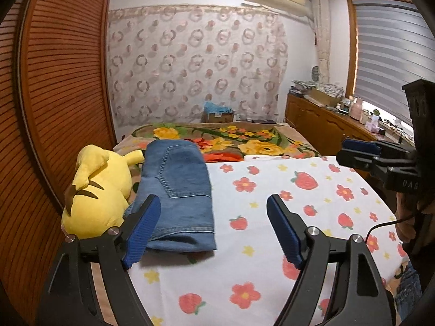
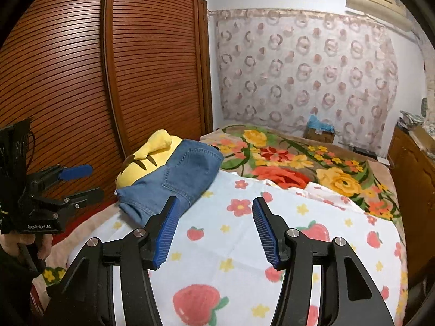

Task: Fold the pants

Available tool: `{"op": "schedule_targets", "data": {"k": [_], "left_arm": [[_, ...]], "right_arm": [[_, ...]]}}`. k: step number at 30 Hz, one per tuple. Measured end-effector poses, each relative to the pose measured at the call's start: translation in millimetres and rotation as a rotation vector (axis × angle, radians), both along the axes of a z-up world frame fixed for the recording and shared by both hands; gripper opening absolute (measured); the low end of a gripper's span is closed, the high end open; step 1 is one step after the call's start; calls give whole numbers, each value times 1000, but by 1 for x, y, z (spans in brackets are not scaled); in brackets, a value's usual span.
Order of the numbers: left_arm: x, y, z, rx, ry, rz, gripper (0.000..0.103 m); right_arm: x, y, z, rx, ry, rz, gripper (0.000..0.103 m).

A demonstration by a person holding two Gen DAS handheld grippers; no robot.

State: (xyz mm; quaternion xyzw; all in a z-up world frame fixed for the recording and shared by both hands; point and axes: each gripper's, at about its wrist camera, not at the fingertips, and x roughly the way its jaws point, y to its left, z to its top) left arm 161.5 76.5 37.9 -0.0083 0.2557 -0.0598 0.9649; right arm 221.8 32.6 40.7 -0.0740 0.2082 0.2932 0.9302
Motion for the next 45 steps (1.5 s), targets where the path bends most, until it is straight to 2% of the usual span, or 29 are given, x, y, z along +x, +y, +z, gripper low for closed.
{"op": "schedule_targets", "data": {"k": [1,4,6,9,13,19,23,31,34,39,45], "left_arm": [[-3,-4,1,3,-1,-6,81],[-10,-9,4,6,-10,-5,98],[-14,-12,6,2,-19,-7,103],[-21,-15,11,-16,-32,-14,103],[-32,-22,18,26,-54,18,103],[-47,-27,29,15,-63,18,103],[-55,-33,35,29,-61,47,103],[-72,-56,48,-9,-69,9,103],[-76,-68,49,8,-78,-8,103],[-78,-81,47,-25,-78,-15,103],[-78,-91,46,-22,-75,-19,103]], "right_arm": [[-5,-2,0,3,-2,-2,58],[-14,-7,-1,17,-2,-9,60],[-20,-11,0,20,-6,-17,60],[-27,-13,1,26,-12,-28,61],[-38,-19,-1,38,-15,-39,64],[-58,-27,1,53,-27,-62,66],[-73,-33,4,51,-32,-73,73],[-111,-52,8,58,-68,-111,77],[-120,-57,8,62,-56,-149,77],[-134,-66,12,63,-63,-203,77],[-150,-73,17,75,-86,-260,77]]}}
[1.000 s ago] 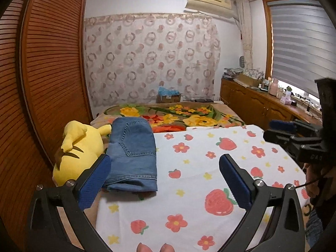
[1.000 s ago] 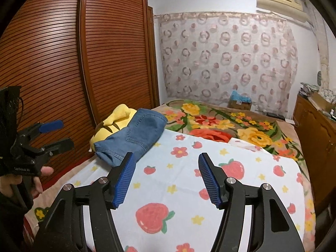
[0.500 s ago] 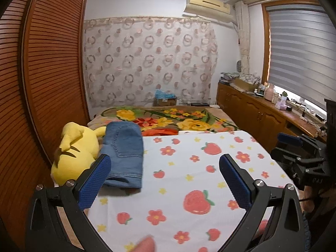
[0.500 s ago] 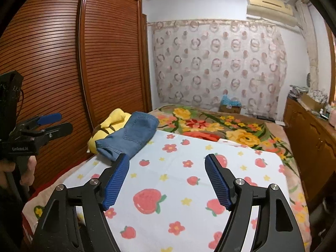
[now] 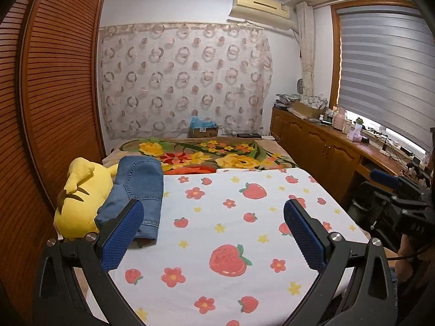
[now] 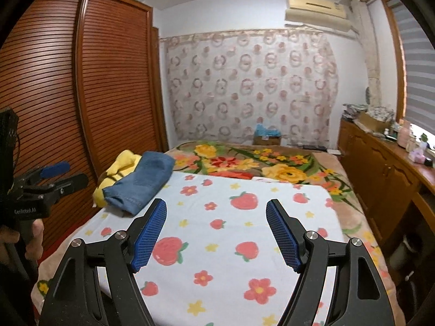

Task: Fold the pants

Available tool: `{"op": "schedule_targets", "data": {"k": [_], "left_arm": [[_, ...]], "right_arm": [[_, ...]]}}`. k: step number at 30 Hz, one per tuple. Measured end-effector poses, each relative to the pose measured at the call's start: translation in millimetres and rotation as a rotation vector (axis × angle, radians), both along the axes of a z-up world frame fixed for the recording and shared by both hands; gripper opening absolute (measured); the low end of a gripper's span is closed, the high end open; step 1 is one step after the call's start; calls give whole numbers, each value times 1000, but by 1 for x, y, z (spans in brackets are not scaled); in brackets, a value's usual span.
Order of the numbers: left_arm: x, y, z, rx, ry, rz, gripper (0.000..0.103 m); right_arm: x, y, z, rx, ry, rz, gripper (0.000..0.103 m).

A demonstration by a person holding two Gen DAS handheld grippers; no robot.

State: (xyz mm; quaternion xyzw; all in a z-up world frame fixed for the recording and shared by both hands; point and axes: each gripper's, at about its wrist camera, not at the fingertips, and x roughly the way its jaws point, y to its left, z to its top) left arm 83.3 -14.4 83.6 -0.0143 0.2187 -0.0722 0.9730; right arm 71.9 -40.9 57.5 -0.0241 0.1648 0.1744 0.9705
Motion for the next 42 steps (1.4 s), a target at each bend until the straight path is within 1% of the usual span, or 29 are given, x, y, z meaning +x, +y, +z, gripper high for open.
{"op": "schedule_targets", "data": {"k": [5,12,19,22,28,42], "left_arm": [[-4,-9,0,11,-9,-1,103],[-5,-10,0,12,-7,1,103],[-7,-12,-1,11,-2,0,103],[-8,-13,-1,13,-6,7,103],[-11,-12,-9,15,-1,19,103],[-10,-5,-11,13,8,22,103]], "right_arm": [[-11,1,4,7,-23,-54,77],[-18,4,-3,24,-31,-92,77],[-22,15,-5,23,-31,-101,77],[-23,6,-8,28,-30,-104,77],[-22,6,-8,30,-31,-103,77],[-20,3,-10,32,-30,-101,77]]}}
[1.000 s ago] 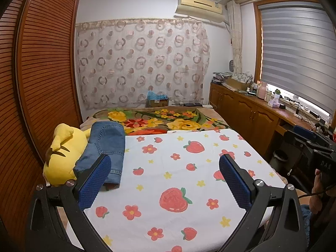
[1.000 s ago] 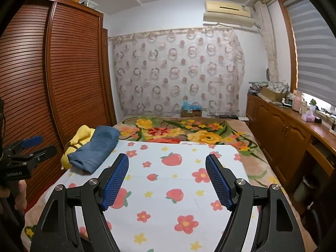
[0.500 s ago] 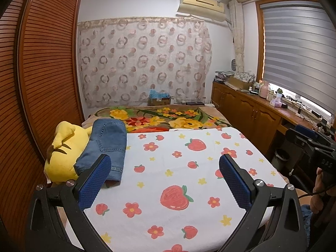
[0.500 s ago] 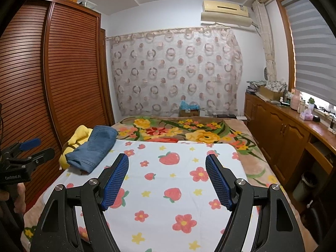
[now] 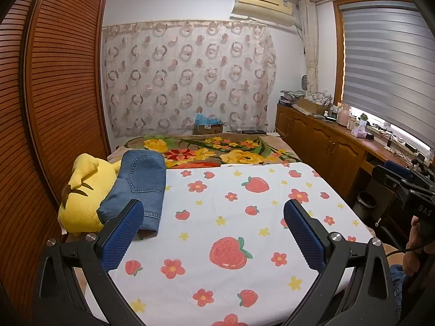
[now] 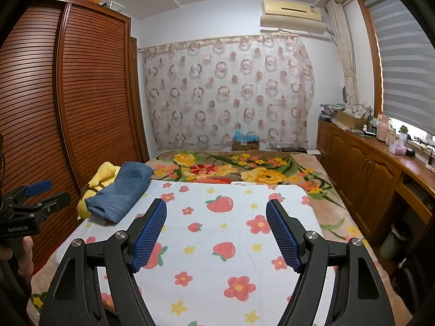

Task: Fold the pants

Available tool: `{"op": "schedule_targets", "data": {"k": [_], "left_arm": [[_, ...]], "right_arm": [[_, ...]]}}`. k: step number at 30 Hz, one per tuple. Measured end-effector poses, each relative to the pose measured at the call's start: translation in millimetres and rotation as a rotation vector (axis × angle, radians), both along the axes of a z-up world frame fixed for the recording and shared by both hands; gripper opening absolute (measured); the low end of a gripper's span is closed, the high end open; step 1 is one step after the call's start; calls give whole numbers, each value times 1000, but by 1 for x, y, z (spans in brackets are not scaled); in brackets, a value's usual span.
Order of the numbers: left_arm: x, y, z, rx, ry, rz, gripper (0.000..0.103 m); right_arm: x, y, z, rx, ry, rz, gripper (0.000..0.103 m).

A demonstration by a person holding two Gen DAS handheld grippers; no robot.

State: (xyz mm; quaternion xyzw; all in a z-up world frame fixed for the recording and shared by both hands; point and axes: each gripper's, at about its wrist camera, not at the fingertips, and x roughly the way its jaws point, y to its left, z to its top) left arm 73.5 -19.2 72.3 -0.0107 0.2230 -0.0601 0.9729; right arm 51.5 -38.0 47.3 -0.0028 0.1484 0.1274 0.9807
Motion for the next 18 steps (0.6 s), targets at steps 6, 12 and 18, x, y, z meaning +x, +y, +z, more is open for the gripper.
{"op": "schedule_targets", "data": {"k": [6,12,18], "left_arm": [[0,-1,0,1,1,1,103],[-1,0,0,0,1,2,103],[0,-1,1,2,1,-1,103]], "right_arm": [[0,0,-2,-1,0,1,77],[0,0,-2,-1,0,1,77],[0,-1,-3,-3,2,-1,77]]}}
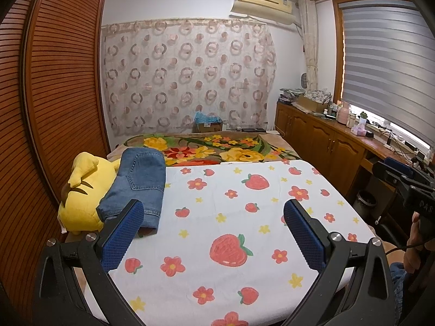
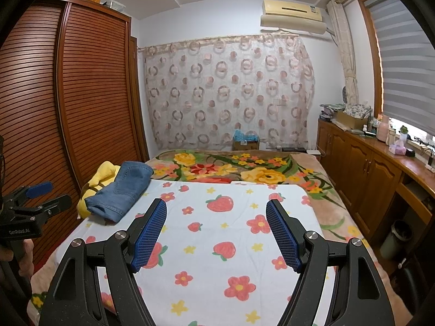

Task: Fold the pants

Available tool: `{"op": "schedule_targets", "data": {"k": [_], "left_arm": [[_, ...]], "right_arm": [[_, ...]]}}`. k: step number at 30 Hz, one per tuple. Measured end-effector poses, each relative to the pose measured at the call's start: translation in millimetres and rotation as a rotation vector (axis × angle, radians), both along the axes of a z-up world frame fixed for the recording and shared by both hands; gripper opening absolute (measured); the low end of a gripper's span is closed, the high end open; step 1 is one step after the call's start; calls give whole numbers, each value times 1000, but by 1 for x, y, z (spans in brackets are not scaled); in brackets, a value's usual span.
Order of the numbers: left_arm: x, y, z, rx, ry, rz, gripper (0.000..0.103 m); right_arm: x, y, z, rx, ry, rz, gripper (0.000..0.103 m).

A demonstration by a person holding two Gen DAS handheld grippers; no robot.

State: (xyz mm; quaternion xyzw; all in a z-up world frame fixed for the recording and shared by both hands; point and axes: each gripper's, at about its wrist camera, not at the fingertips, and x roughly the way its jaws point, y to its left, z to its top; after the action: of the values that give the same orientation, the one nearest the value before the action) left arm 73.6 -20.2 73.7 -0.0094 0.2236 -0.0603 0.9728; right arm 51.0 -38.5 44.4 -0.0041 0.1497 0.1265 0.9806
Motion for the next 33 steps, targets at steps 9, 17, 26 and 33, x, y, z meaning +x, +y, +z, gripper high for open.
{"op": "schedule_targets", "data": {"k": [9,17,26,33], "left_arm": [[0,0,-1,-1,0,4,103],[0,0,0,-1,0,3,103],[0,1,0,-1,-1,4,103],[0,0,0,-3,-1,3,103]], "right_arm": [[0,-2,0,0,0,3,77],[0,-1,0,0,-1,2,77],[1,-1,0,-1,-2,0,77],[1,-2,0,-1,-2,-4,77]]}}
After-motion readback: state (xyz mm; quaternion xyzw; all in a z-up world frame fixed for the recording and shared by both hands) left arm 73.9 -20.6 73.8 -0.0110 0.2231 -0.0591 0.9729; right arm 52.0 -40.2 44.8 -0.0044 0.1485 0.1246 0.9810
